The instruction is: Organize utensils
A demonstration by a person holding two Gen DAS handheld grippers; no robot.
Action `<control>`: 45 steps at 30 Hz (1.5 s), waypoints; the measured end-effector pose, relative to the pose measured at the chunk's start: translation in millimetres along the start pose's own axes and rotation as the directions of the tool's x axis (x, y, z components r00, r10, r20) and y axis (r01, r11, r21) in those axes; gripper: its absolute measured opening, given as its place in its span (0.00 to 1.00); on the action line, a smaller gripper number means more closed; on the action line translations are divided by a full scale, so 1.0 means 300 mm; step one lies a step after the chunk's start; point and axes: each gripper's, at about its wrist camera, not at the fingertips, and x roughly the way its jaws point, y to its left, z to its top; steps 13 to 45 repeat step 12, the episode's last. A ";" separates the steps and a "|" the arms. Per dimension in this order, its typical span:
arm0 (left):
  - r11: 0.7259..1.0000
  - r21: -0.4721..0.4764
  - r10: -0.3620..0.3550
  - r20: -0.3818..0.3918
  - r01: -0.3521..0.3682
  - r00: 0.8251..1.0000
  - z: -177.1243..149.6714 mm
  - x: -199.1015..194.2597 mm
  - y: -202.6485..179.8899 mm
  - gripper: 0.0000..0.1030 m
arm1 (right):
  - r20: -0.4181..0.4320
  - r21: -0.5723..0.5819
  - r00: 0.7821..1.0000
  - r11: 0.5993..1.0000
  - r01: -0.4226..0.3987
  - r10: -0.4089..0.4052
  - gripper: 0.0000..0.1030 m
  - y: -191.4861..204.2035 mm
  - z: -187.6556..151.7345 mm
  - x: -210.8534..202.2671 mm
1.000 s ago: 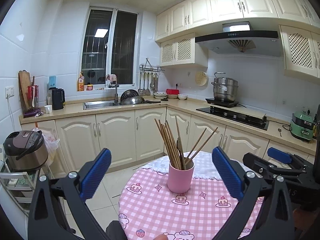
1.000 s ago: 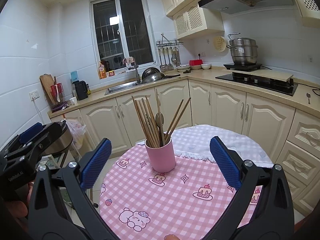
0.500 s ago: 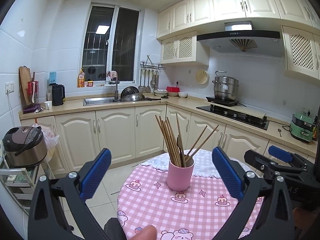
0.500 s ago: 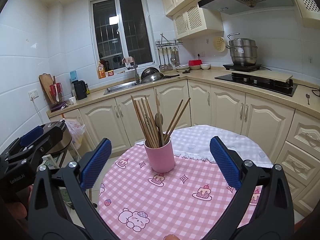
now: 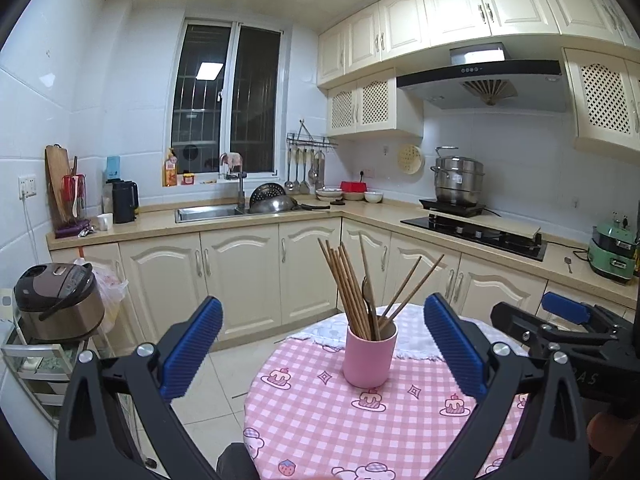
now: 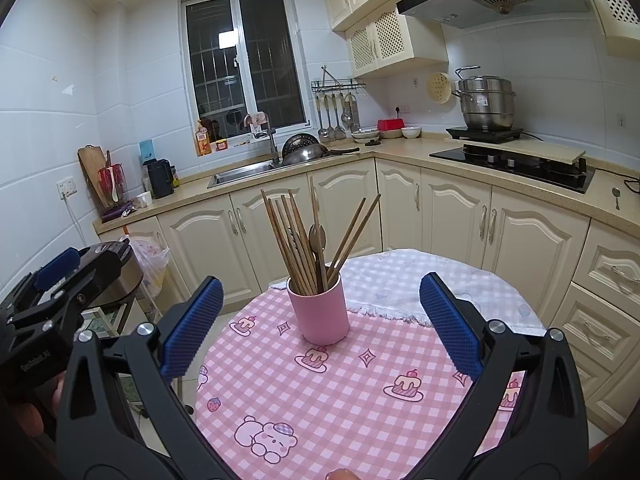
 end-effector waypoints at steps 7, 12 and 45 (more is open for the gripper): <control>1.000 -0.005 0.016 0.006 -0.016 1.000 0.001 0.005 0.008 0.96 | -0.010 0.001 1.000 1.000 -0.004 0.004 0.94 -0.011 -0.006 0.010; 1.000 0.000 0.013 -0.008 -0.013 1.000 -0.003 0.009 -0.004 0.96 | -0.010 0.002 1.000 1.000 -0.003 0.003 0.94 -0.011 -0.007 0.009; 1.000 0.000 0.013 -0.008 -0.013 1.000 -0.003 0.009 -0.004 0.96 | -0.010 0.002 1.000 1.000 -0.003 0.003 0.94 -0.011 -0.007 0.009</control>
